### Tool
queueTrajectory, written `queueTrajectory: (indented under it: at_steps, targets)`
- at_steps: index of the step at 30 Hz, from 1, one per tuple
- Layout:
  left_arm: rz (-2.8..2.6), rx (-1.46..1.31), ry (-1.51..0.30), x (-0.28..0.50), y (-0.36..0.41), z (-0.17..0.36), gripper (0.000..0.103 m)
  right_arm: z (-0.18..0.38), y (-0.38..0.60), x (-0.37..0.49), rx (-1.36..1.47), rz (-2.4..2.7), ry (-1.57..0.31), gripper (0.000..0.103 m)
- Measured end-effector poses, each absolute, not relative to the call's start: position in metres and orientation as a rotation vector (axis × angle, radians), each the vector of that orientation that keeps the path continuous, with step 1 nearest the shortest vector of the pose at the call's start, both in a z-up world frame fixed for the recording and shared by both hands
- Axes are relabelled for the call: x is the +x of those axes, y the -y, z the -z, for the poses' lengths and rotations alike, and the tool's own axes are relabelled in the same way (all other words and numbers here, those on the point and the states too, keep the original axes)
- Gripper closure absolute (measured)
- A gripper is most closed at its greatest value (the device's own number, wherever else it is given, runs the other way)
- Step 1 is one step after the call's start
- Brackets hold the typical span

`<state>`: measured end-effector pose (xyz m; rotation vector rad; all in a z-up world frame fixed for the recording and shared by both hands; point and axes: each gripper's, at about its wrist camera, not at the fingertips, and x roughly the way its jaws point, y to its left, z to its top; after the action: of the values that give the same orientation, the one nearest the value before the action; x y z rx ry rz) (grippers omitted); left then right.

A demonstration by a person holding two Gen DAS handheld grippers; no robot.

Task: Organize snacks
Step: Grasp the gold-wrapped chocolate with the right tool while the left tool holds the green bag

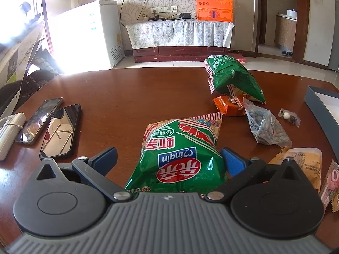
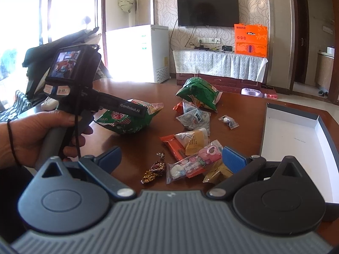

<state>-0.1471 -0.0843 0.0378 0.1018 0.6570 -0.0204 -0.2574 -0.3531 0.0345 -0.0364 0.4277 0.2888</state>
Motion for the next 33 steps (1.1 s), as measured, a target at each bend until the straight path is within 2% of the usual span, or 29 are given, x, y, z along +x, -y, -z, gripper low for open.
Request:
queueTrajectory:
  at_steps: [21, 24, 26, 30, 32, 33]
  targets:
    - [0.079, 0.053, -0.643, -0.15, 0.079, -0.044, 0.0, -0.029, 0.319, -0.278, -0.173, -0.247, -0.412, 0.0]
    - [0.099, 0.033, -0.646, -0.15, 0.071, -0.042, 0.0, -0.028, 0.318, -0.278, -0.163, -0.263, -0.431, 0.013]
    - [0.121, 0.031, -0.653, -0.148, 0.069, -0.04, 0.0, -0.026, 0.316, -0.276, -0.17, -0.262, -0.454, 0.035]
    - [0.156, 0.071, -0.66, -0.146, 0.07, -0.036, 0.0, -0.018, 0.313, -0.267, -0.16, -0.305, -0.51, 0.037]
    - [0.168, 0.097, -0.66, -0.144, 0.071, -0.034, 0.0, -0.014, 0.311, -0.26, -0.145, -0.334, -0.542, 0.05]
    - [0.175, 0.108, -0.664, -0.143, 0.071, -0.032, 0.0, -0.012, 0.308, -0.257, -0.142, -0.338, -0.556, 0.053]
